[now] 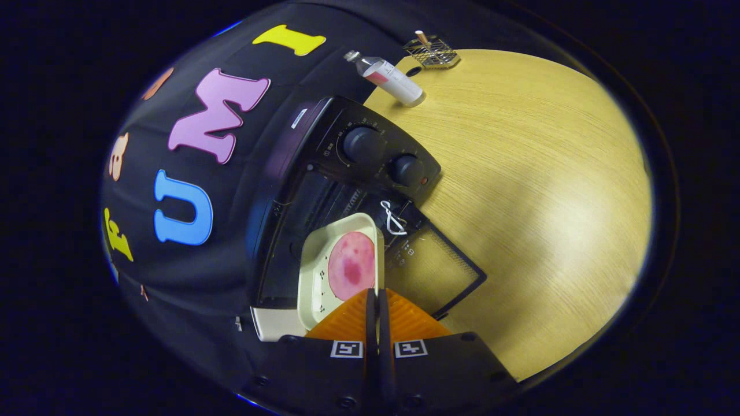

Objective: Open the toaster oven, put the food inside, and close the toaster oven door.

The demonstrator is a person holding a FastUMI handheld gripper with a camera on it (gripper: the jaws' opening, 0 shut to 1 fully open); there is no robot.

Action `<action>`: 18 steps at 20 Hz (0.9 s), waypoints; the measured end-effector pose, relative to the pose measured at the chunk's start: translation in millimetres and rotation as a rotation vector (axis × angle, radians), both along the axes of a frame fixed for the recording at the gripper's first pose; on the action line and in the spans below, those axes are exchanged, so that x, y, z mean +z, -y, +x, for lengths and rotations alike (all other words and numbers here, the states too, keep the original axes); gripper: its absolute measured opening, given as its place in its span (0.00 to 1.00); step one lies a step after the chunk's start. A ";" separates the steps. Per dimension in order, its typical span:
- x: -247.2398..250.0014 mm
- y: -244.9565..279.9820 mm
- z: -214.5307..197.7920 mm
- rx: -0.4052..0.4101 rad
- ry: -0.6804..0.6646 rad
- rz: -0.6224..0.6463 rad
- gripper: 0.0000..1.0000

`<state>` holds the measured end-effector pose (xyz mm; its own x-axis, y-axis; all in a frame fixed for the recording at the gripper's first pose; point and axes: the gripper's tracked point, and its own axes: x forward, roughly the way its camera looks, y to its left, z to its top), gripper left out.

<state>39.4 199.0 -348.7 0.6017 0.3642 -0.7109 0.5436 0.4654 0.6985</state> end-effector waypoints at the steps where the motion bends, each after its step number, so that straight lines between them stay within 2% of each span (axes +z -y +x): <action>1: -3.4 -3.8 7.0 -0.032 -0.011 0.003 0.06; 7: -12.0 -26.0 48.6 -0.228 -0.091 0.038 0.06; 10: -13.9 -43.7 60.2 -0.274 -0.126 0.059 0.06; 13: -18.6 -56.8 64.8 -0.295 -0.149 0.081 0.06; 17: -15.6 -71.8 62.3 -0.265 -0.142 0.170 0.11; 18: -6.8 -70.8 58.8 -0.237 -0.111 0.187 0.23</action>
<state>98.2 269.8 -355.5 0.6083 0.3536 -0.7106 0.6990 0.1853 0.6907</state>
